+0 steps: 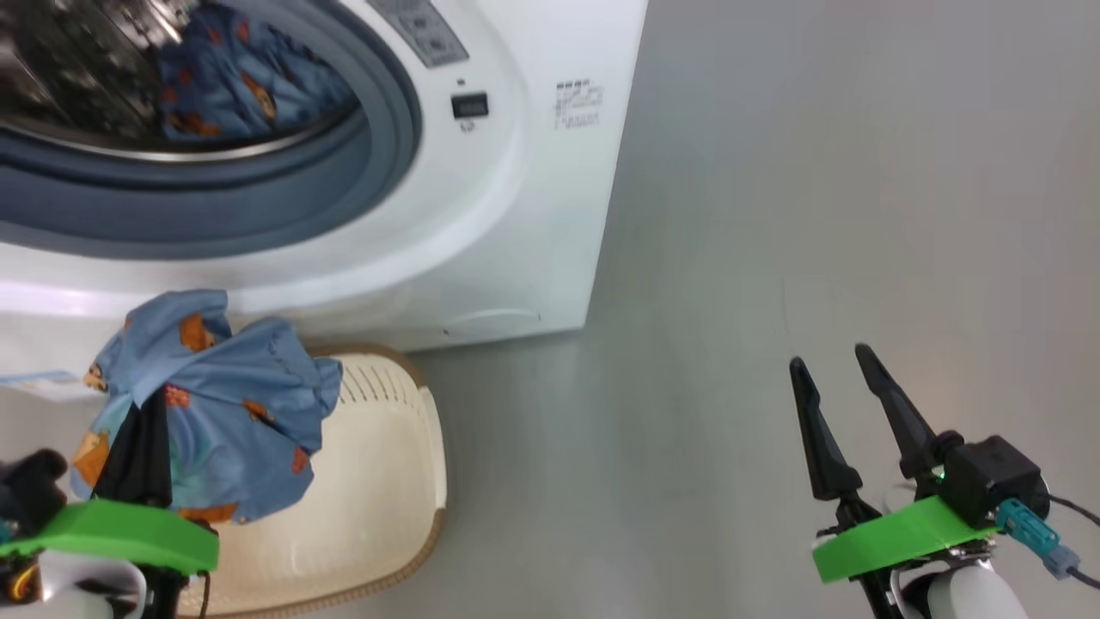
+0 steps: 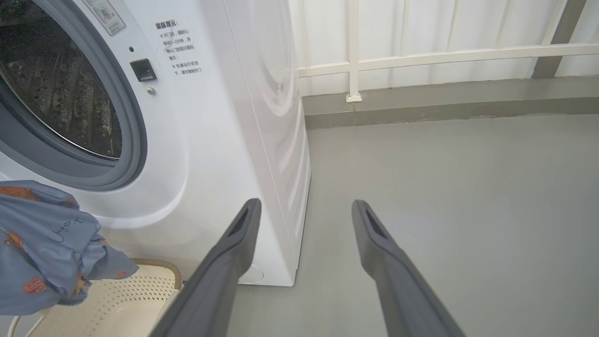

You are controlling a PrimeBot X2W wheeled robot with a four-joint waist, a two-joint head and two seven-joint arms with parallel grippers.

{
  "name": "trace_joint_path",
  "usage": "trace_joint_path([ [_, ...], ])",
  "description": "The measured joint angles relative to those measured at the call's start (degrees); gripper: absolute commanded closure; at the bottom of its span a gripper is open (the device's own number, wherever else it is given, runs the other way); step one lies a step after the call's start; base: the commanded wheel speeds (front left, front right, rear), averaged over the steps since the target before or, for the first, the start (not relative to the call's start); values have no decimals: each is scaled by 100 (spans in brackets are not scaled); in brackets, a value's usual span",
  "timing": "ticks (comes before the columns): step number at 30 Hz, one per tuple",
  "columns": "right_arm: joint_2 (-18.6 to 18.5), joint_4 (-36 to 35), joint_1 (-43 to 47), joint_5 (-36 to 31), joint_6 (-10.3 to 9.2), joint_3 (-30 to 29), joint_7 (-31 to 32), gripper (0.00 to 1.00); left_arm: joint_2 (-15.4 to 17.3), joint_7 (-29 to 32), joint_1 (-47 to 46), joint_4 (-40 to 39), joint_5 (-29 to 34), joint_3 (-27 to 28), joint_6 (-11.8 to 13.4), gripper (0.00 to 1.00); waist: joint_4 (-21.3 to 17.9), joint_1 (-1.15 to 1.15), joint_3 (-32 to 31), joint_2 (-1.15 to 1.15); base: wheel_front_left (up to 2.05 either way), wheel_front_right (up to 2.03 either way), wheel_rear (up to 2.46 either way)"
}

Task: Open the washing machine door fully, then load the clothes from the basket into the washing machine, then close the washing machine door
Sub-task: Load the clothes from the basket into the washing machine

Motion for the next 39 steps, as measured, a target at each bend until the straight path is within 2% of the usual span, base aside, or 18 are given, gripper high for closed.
trace_joint_path([
  [13, 2, 37, 257, -51, 0, -20, 1, 0, -430, -36, 873, -1233, 1032, 991, 9, 100, -22, 0, -892, 0, 0, 0, 0],
  [16, 2, 19, 361, -51, 0, -22, 9, 0, -543, -40, 1078, -1410, 1274, 1167, 122, 100, -55, 0, -1058, 0, 0, 0, 0],
  [26, 5, -43, 613, -49, 0, -76, 120, 0, -836, -41, 1746, -1983, 1671, 1361, 159, 100, -117, 0, -1543, 0, 0, 0, 0],
  [39, 9, -167, 770, -49, 0, -105, 174, 0, -1012, -40, 2092, -2059, 1863, 1395, 157, 100, -26, 0, -1783, 0, 0, 0, 0],
])
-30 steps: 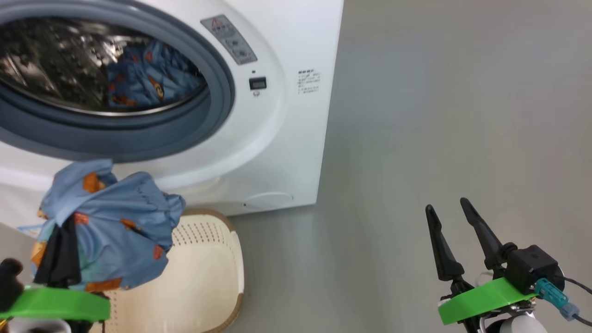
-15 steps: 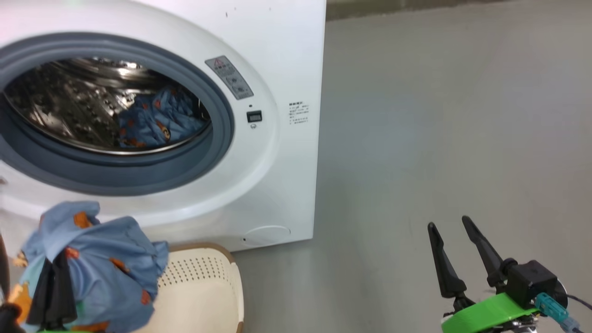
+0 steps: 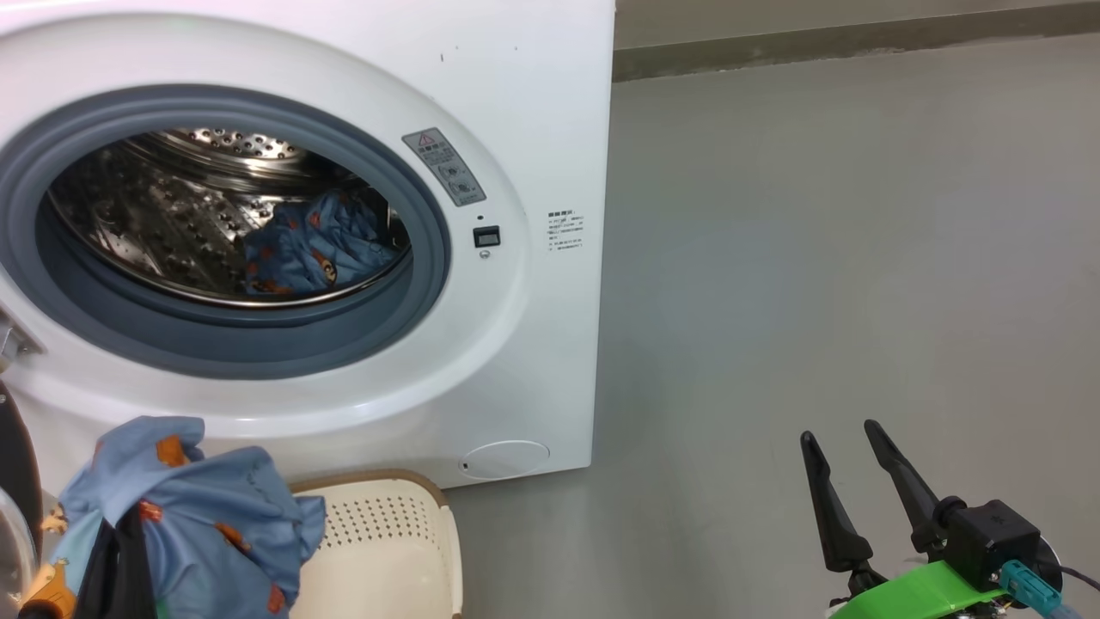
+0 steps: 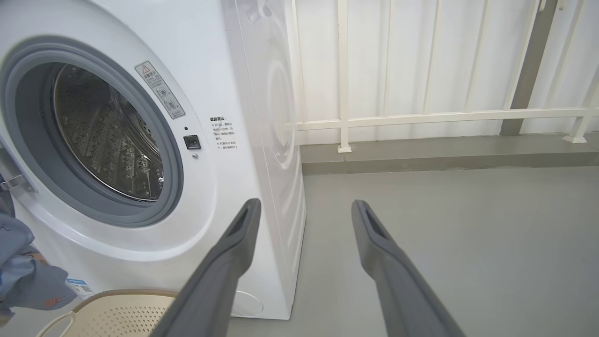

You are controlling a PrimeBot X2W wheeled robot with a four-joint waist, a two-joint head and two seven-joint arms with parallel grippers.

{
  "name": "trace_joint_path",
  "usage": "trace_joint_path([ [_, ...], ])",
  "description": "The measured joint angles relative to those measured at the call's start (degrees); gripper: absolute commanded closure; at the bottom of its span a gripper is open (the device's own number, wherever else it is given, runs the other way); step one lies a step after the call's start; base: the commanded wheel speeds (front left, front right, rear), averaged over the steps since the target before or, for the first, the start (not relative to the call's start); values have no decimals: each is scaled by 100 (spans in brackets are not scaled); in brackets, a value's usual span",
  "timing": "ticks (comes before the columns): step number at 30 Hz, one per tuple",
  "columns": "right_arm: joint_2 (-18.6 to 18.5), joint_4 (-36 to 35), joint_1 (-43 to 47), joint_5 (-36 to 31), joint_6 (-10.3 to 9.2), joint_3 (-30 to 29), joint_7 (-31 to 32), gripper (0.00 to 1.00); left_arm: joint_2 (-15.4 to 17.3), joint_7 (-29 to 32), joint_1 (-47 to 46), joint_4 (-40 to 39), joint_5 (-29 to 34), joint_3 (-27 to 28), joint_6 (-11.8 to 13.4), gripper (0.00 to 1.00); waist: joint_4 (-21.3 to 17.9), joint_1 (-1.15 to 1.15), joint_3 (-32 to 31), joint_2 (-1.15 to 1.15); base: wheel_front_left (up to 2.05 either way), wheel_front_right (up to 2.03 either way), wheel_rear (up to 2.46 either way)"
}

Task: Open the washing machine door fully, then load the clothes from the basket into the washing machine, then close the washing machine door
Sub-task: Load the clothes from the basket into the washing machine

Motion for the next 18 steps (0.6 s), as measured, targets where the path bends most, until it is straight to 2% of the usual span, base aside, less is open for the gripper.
trace_joint_path([
  [9, 1, -8, 53, 0, 0, 2, 38, 0, -42, 0, 1, 41, 15, -16, -8, 100, 4, 0, -2, 0, 0, 0, 0],
  [18, 1, -77, 51, 11, 0, 8, 38, 0, -107, 0, -241, 231, 5, 15, -57, 100, -40, 0, 293, 0, 0, 0, 0],
])
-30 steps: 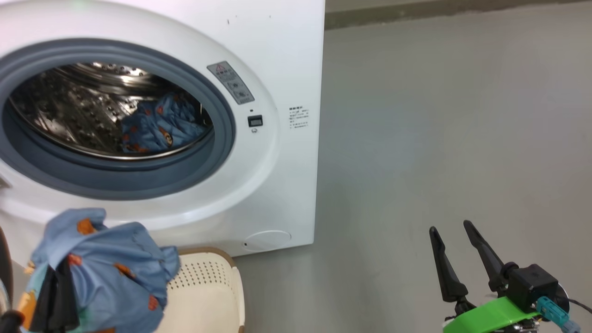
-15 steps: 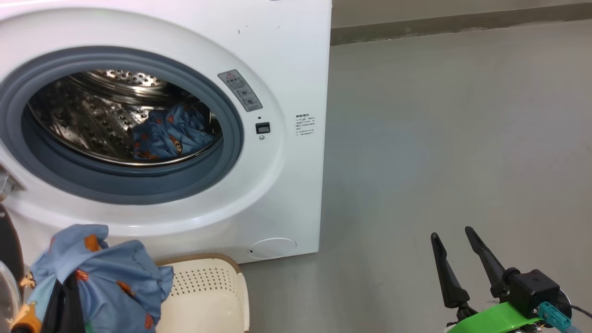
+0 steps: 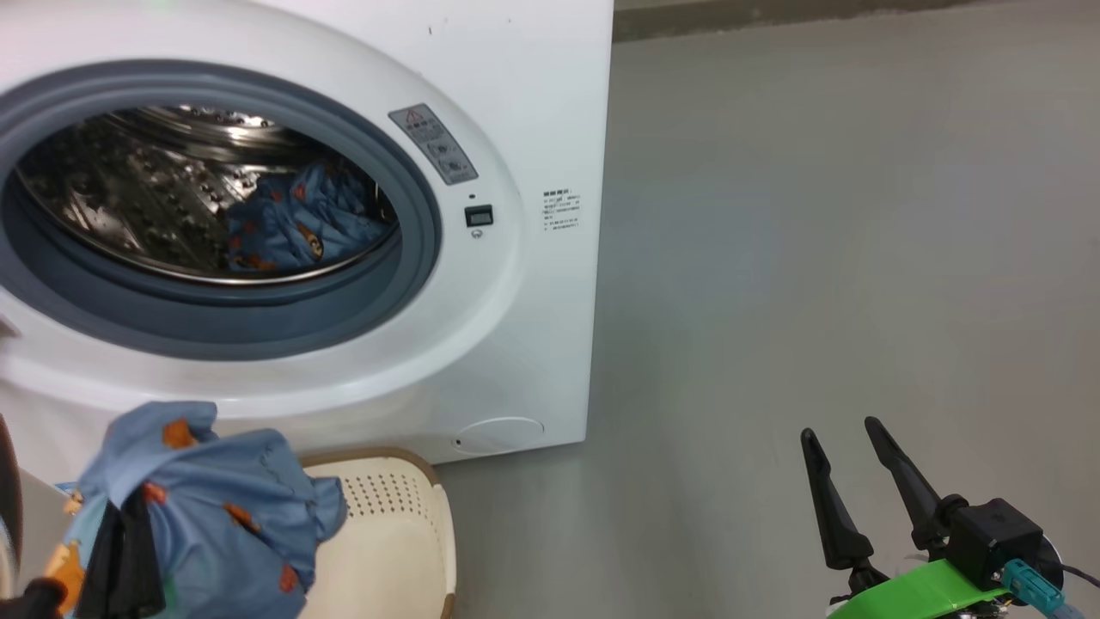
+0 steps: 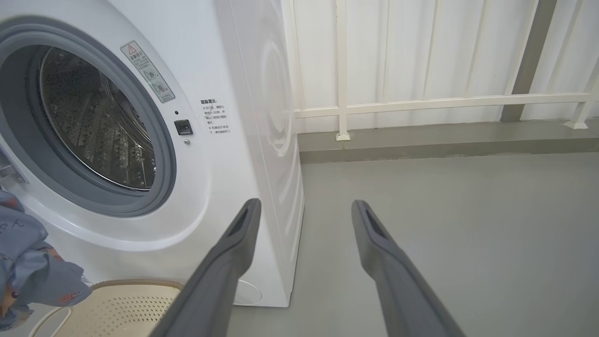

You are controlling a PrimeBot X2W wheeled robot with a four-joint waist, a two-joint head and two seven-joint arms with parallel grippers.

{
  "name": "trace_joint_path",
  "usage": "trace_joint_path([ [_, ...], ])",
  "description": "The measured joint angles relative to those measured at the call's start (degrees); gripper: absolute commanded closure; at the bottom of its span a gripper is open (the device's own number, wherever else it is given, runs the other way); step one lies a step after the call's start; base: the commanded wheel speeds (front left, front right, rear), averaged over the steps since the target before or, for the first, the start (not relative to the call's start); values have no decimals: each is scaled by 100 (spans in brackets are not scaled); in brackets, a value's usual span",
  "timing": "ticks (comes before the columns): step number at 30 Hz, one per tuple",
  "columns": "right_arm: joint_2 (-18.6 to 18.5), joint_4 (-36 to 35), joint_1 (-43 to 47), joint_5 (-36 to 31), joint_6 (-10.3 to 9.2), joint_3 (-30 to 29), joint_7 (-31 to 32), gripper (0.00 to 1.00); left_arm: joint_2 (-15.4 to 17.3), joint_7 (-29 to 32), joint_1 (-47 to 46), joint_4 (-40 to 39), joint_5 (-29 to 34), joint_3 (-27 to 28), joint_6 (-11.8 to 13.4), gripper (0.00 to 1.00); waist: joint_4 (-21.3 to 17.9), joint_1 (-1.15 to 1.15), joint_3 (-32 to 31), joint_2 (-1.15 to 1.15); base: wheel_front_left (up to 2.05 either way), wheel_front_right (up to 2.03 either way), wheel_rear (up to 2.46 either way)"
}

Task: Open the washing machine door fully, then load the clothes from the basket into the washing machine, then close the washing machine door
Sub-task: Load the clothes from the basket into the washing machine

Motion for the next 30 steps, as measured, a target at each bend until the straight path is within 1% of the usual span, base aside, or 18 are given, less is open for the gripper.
trace_joint_path([
  [11, 0, -37, -192, 5, 0, 38, -33, 0, -2, 0, -968, 399, -2, 46, -43, 100, -64, 0, 560, 0, 0, 0, 0],
  [15, 0, -34, -323, 5, 0, 51, -76, 0, 48, 0, -1332, 561, -2, 67, -46, 100, -118, 0, 772, 0, 0, 0, 0],
  [20, 0, -20, -428, 7, 0, 71, -103, 0, 207, -1, -1846, 721, -8, 137, -52, 100, -208, 0, 1015, 0, 0, 0, 0],
  [30, -1, 59, -648, 66, 0, 165, -166, 0, 603, -1, -2953, 1180, 1, 67, -93, 100, -421, 0, 1413, 0, 0, 0, 0],
])
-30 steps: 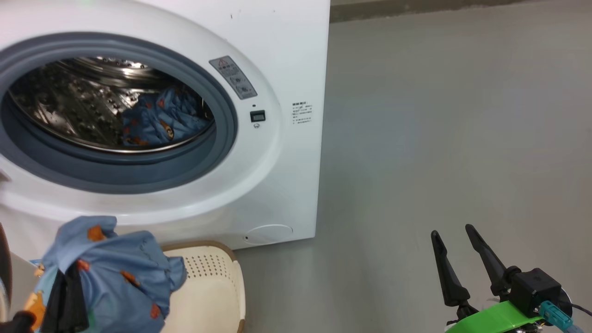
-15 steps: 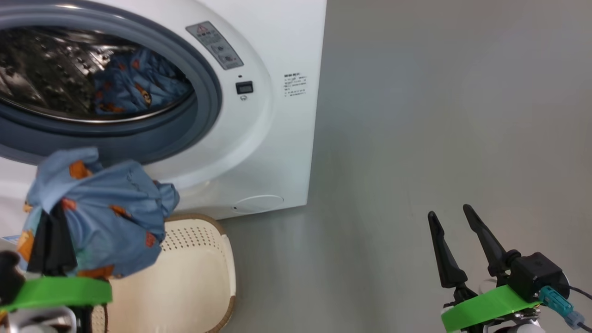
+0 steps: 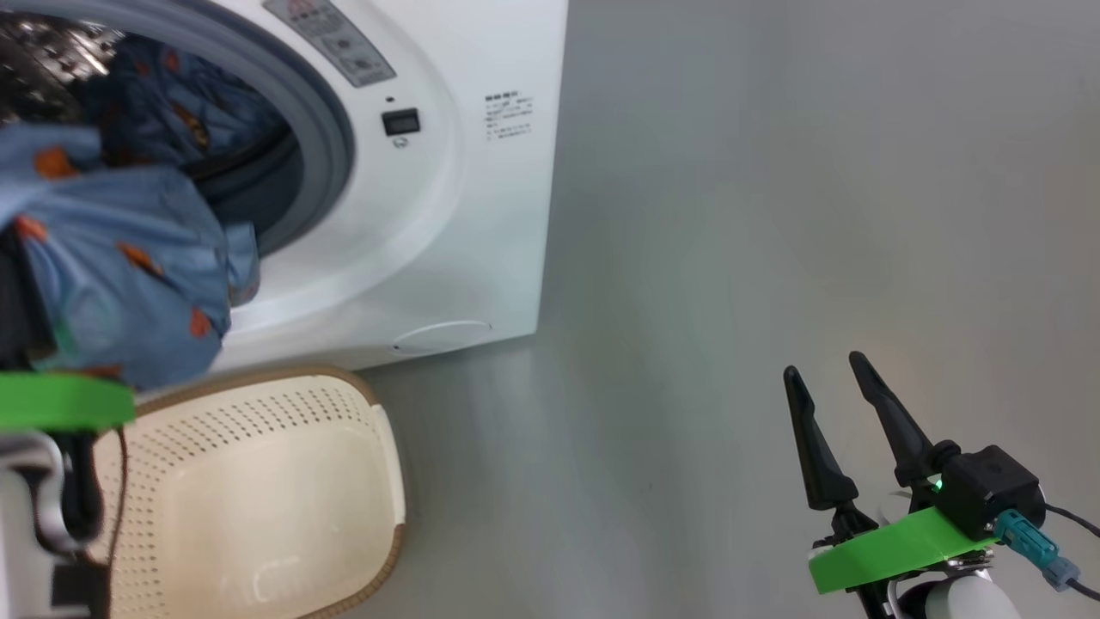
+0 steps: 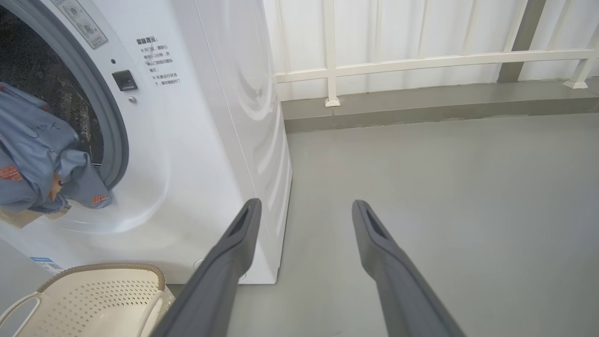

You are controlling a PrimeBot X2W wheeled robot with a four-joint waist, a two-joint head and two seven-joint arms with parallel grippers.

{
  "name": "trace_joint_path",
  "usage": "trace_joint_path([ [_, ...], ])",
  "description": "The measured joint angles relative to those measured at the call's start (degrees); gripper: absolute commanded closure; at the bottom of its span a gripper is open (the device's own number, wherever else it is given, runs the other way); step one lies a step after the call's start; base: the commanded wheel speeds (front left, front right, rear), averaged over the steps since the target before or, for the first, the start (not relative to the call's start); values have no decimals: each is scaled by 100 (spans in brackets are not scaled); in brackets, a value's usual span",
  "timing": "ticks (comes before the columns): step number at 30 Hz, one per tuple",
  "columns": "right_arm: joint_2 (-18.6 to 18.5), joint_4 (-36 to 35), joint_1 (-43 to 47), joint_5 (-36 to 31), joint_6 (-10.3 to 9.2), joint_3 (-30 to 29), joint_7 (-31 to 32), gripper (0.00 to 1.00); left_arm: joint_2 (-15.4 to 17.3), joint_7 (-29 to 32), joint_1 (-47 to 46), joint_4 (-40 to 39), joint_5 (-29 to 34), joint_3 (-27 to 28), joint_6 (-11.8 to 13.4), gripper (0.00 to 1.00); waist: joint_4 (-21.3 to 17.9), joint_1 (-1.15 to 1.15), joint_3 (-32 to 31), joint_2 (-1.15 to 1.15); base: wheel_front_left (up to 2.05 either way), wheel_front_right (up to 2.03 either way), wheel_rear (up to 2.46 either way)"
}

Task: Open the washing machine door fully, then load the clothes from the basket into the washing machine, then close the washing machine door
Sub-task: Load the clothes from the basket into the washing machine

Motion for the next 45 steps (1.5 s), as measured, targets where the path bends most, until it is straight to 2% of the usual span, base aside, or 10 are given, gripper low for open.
trace_joint_path([
  [9, 0, 46, -122, 83, 0, 68, -41, 0, 287, -1, -1146, 672, -21, -71, 0, 100, -156, 0, 437, 0, 0, 0, 0],
  [18, 0, -59, -333, 158, 0, 86, -45, 0, 636, 0, -2135, 1447, -122, -391, 0, 100, -274, 0, 953, 0, 0, 0, 0],
  [31, 0, -157, -589, 337, 0, 182, -45, 0, 870, -1, -3298, 2084, -358, -755, -1, 100, -323, 0, 1673, 0, 0, 0, 0],
  [39, 0, -198, -602, 356, 0, 236, -45, 0, 1110, -1, -3790, 2000, -274, -768, -1, 100, -403, 0, 2063, 0, 0, 0, 0],
  [45, -1, -210, -746, 415, 0, 358, -45, 0, 1143, -8, -4132, 1290, 246, -538, 1, 100, -491, 0, 2298, 0, 0, 0, 0],
])
